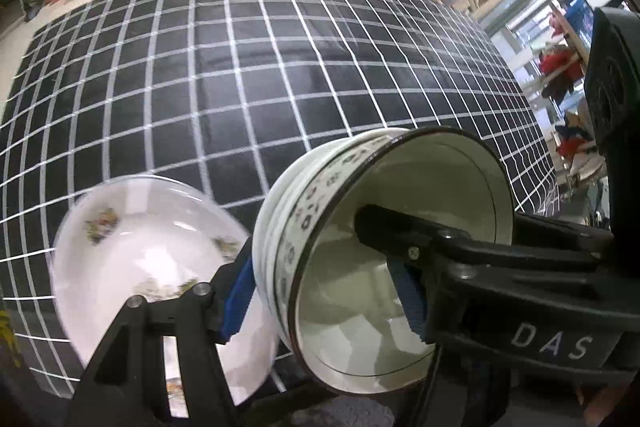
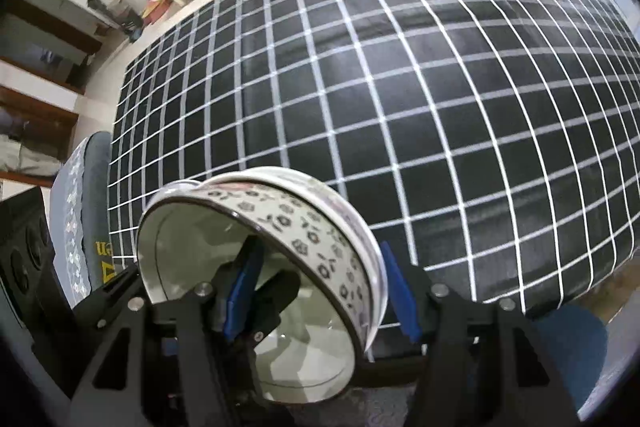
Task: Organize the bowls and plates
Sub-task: 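Lift the bowl stack with both grippers and carry it over the teddy-bear plate, then lower the bowl stack onto the teddy-bear plate with both grippers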
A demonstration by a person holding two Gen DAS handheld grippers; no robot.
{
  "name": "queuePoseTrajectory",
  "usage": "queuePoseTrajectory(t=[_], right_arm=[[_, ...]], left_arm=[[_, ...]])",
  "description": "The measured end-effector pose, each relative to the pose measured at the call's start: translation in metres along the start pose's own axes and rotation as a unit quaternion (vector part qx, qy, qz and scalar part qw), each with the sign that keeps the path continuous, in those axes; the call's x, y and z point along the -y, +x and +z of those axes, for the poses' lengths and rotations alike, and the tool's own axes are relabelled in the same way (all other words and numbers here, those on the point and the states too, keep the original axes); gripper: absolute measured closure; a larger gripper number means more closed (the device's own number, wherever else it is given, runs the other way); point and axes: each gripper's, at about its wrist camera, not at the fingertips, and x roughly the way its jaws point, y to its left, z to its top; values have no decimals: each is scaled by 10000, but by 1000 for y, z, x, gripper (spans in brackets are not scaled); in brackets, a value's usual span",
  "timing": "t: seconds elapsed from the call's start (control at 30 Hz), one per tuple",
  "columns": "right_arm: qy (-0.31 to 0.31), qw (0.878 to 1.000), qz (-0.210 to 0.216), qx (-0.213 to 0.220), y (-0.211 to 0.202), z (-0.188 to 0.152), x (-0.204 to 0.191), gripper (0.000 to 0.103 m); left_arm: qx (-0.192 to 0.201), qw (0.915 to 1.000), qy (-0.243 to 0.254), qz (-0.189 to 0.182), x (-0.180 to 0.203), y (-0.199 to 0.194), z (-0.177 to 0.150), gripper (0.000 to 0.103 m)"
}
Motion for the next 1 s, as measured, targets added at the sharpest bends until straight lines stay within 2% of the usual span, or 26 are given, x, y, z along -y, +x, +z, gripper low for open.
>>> queuePoseTrajectory(t=[0.27, 0.4, 0.6, 0.73, 0.87, 1.0], right_arm=[[-517, 9985, 110, -167, 11, 10, -63, 39], [-662, 9970, 163, -375, 30, 12, -86, 40], [-818, 9947, 34, -618, 55, 13, -105, 42], [-880, 9936, -9, -705, 62, 13, -110, 42], [-973, 9933, -73, -625, 63, 13, -114, 42], [-1031, 9920, -47, -723, 65, 17, -114, 42]], left_arm=[[201, 9986, -432, 246, -54, -34, -8, 41], [171, 9973, -609, 362, -76, -36, -13, 41], [62, 9950, -942, 325, -108, -26, -25, 43], [76, 9951, -874, 452, -114, -25, -29, 43], [88, 9948, -918, 423, -121, -28, -30, 44], [82, 9950, -906, 404, -130, -33, -33, 44]])
